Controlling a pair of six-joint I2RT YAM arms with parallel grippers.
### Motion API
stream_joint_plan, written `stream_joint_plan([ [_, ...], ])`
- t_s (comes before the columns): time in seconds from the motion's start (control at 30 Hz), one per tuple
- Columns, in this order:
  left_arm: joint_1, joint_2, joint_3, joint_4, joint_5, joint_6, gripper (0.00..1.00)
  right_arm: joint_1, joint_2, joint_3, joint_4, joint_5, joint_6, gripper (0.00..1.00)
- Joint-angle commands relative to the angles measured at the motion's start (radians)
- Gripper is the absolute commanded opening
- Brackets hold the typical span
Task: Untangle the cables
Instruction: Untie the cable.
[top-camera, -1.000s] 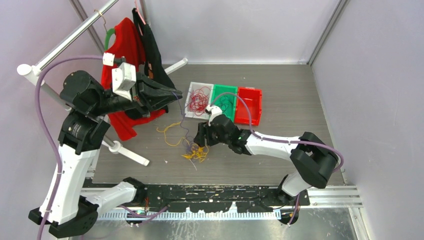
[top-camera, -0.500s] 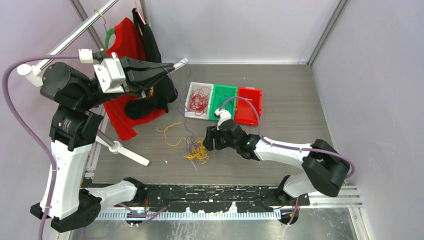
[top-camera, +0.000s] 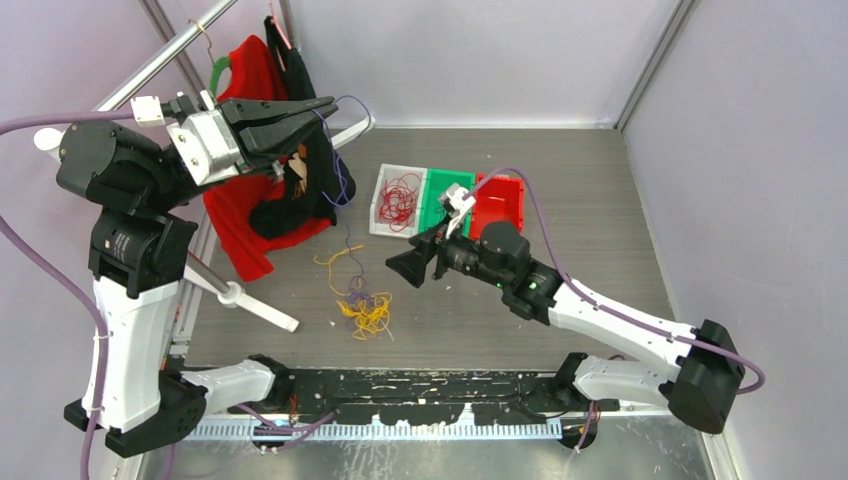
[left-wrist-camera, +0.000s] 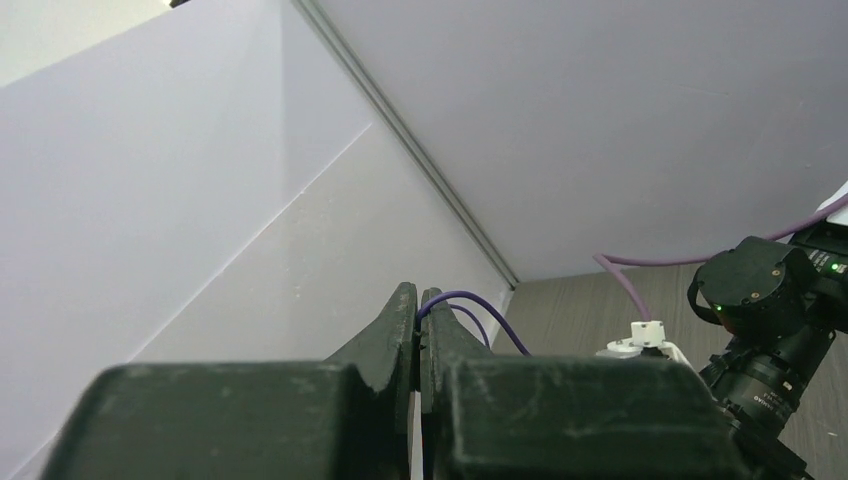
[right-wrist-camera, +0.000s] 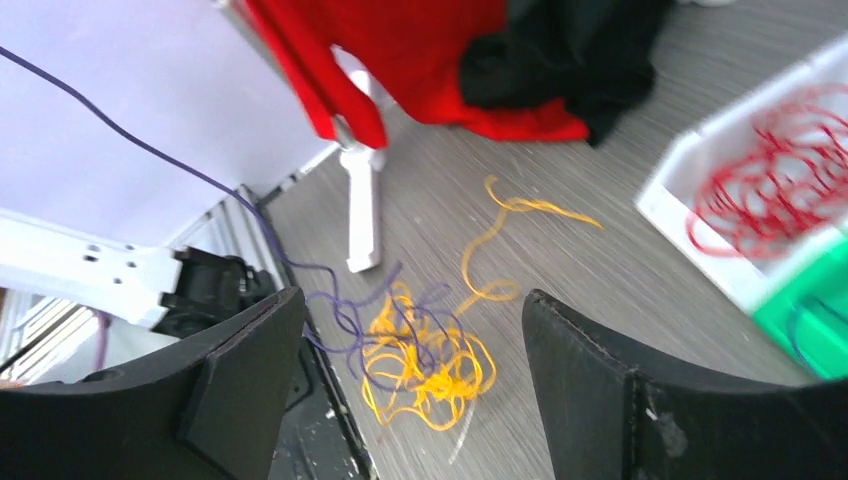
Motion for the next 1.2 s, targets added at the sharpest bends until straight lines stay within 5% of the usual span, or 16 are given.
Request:
stream_joint_plan([
  [0.0,-0.002,0.005,0.042,0.016,-0.021,0.031,0.00,0.020,0.090,0.131,0.139,-0.192,-0.034,0.84],
  [0.37,-0.002,0.024,0.051,0.001,-0.022,0.030,0.00,0.108,0.287,0.256,0.172,-0.254,-0.036,0.77],
  [0.43,-0.002,0.022,0.049,-0.010,-0.022,0.030,0.00,0.108,0.302,0.274,0.141,-0.211,-0.047,0.56],
  [0.53,-0.001,0.005,0.024,-0.050,-0.030,0.034,0.00,0.108,0.289,0.306,0.052,-0.123,-0.077,0.03],
  [0.7,-0.001,-0.092,-0.163,-0.174,-0.055,0.009,0.00,0.103,0.185,0.240,0.054,-0.036,-0.092,0.01],
  [0.87,-0.002,-0.203,-0.416,-0.282,-0.041,-0.117,0.13,0.096,0.100,0.216,0.040,-0.015,-0.094,0.01],
  [1.17,-0.001,-0.248,-0.677,-0.294,0.085,-0.221,0.21,0.096,0.079,0.215,0.073,-0.036,-0.047,0.01],
])
